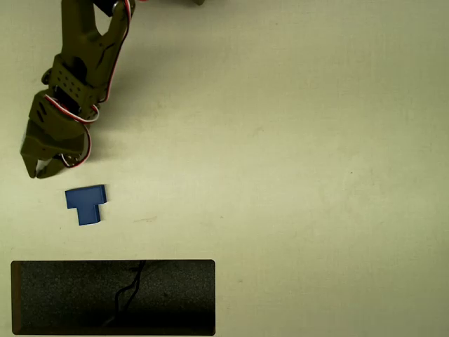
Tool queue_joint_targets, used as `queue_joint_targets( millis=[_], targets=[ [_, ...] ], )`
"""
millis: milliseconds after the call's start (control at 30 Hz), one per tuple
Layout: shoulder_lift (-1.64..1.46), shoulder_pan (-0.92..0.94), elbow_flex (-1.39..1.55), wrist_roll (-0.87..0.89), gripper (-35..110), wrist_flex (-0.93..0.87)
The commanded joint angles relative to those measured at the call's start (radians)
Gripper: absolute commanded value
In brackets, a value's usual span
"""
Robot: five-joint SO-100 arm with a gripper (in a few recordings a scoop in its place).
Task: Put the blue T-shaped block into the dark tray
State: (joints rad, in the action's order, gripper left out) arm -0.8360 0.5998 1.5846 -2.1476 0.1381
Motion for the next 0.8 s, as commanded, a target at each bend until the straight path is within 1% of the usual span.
queue_joint_targets(
  millis=[0, 167, 300, 533, 767],
  targets=[
    [0.011, -0.061, -0.02, 0.043, 0, 0.028],
    [0.038, -0.184, -0.021, 0.11, 0, 0.098],
    [0.037, -0.233, -0.026, 0.143, 0, 0.112],
    [0.051, -0.212, -0.028, 0.129, 0, 0.124],
    [0.066, -0.178, -0.063, 0.115, 0, 0.098]
  ],
)
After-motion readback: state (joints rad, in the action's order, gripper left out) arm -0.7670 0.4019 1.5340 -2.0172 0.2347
